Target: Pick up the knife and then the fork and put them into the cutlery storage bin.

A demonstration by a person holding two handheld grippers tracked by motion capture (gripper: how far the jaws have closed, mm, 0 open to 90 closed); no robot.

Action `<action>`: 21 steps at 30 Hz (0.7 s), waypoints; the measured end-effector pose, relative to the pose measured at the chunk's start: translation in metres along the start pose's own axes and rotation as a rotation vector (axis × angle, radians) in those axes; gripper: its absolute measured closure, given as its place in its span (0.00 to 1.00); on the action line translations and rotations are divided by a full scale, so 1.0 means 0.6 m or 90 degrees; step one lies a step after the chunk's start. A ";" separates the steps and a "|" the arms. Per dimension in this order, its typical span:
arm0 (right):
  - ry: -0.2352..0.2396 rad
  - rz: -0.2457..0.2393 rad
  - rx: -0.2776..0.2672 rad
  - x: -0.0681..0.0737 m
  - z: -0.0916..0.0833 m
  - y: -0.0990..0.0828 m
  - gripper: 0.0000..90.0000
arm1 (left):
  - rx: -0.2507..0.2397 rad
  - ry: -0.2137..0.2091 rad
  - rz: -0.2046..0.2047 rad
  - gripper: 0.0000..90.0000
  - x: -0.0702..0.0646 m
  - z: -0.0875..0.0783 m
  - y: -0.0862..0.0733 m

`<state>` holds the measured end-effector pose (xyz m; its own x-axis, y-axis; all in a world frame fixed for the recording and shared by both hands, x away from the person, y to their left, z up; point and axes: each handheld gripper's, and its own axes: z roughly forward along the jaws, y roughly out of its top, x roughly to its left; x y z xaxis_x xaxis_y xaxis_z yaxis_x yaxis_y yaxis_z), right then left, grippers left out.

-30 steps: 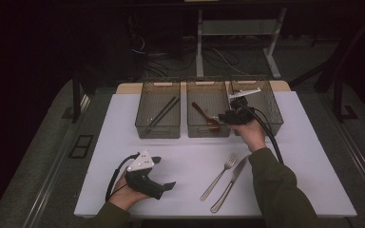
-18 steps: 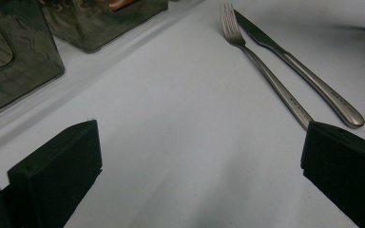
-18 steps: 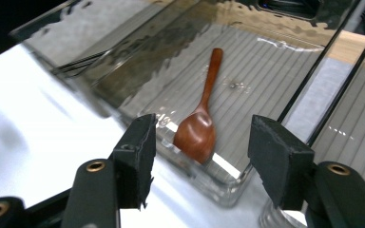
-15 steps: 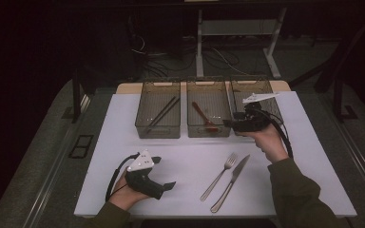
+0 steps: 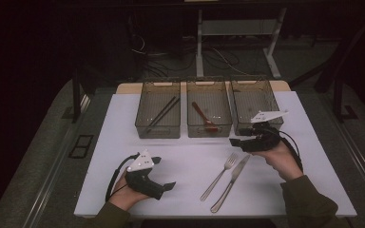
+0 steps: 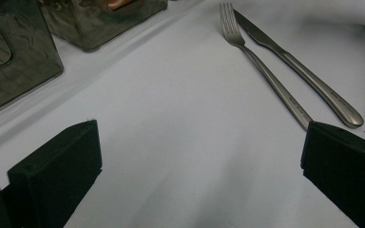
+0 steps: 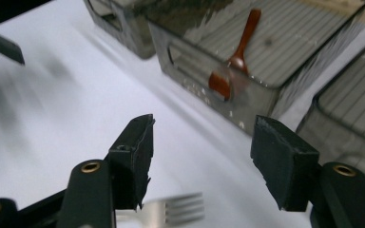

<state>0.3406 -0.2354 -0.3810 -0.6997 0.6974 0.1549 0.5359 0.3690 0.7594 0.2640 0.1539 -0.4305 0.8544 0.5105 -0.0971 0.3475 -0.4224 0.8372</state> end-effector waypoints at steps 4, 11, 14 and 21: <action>0.011 0.001 0.003 -0.003 0.000 -0.024 0.44 | 0.002 -0.002 0.001 0.00 0.000 0.000 -0.001; 0.019 0.012 0.031 -0.009 0.017 -0.055 0.45 | 0.004 -0.004 0.003 0.00 0.000 0.001 -0.001; 0.026 0.018 0.047 -0.009 0.030 -0.060 0.46 | 0.006 -0.005 0.006 0.00 0.000 0.002 -0.001; 0.044 0.018 0.081 -0.009 0.057 -0.073 0.54 | 0.008 -0.007 0.007 0.00 0.000 0.003 -0.001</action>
<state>0.3369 -0.2342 -0.4368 -0.7118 0.6662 0.2223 0.6088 0.4275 0.6683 0.2642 0.1529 -0.4320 0.8625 0.4971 -0.0943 0.3429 -0.4371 0.8315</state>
